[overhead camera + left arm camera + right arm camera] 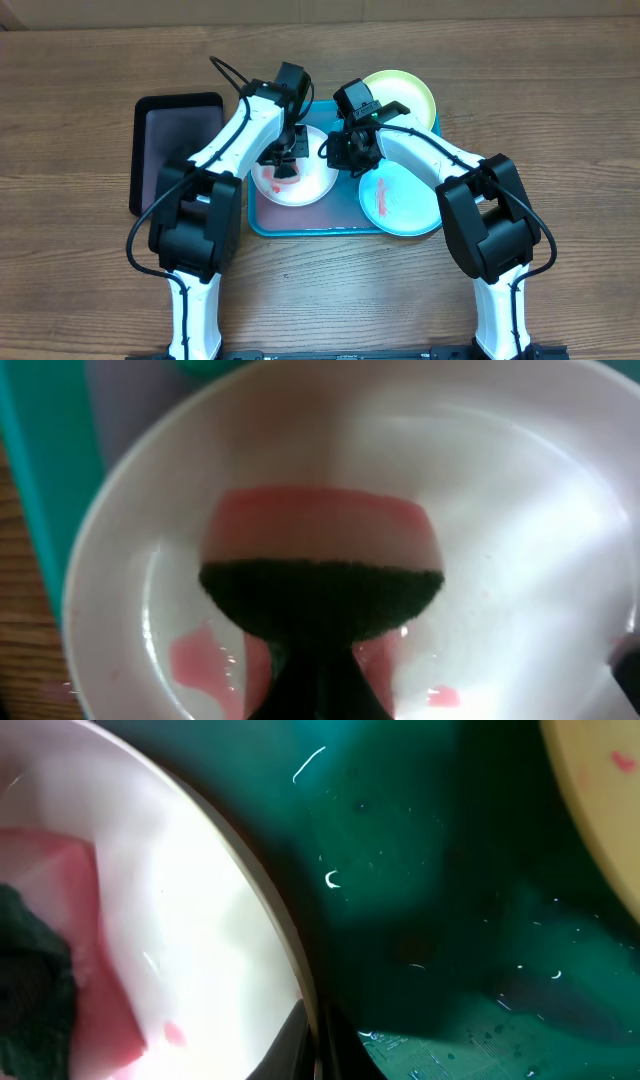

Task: Clean dirty plates on tray and stack at the side
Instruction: 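Continue wiping the red smear on the white plate with the sponge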

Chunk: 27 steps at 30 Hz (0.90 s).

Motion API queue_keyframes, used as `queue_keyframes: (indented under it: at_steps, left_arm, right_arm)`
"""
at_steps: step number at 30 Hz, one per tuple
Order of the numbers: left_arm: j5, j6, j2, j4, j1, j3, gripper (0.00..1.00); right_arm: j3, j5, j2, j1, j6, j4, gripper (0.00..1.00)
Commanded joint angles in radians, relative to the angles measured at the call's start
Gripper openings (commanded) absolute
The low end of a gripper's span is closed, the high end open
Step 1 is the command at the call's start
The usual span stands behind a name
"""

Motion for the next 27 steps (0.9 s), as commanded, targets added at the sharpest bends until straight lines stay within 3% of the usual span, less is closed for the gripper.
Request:
queue_keyframes:
  at_steps: [1, 4, 8, 15, 18, 22, 27]
  left_arm:
    - [0.189, 0.087, 0.014, 0.022, -0.047, -0.042, 0.04]
    - [0.286, 0.14, 0.014, 0.081, -0.054, -0.042, 0.04]
    - [0.276, 0.11, 0.014, 0.175, -0.033, -0.042, 0.04]
    - [-0.075, 0.008, 0.014, 0.213, 0.022, -0.042, 0.04]
    - [-0.12, 0.008, 0.014, 0.147, 0.023, -0.042, 0.04]
    - [-0.064, 0.009, 0.014, 0.003, 0.009, -0.042, 0.04]
    - [0.238, 0.161, 0.014, -0.037, -0.011, -0.043, 0.04]
  right_arm:
    - [-0.004, 0.028, 0.042, 0.0, -0.002, -0.01, 0.04]
    - [-0.004, 0.028, 0.042, 0.0, -0.002, -0.011, 0.04]
    - [-0.004, 0.028, 0.042, 0.0, -0.002, -0.013, 0.04]
    - [-0.004, 0.028, 0.042, -0.001, -0.002, -0.013, 0.04]
    - [-0.004, 0.029, 0.042, -0.001, -0.002, -0.012, 0.04]
    - [-0.004, 0.028, 0.042, -0.001, -0.002, -0.012, 0.04]
    - [-0.004, 0.028, 0.042, -0.001, -0.002, -0.012, 0.04]
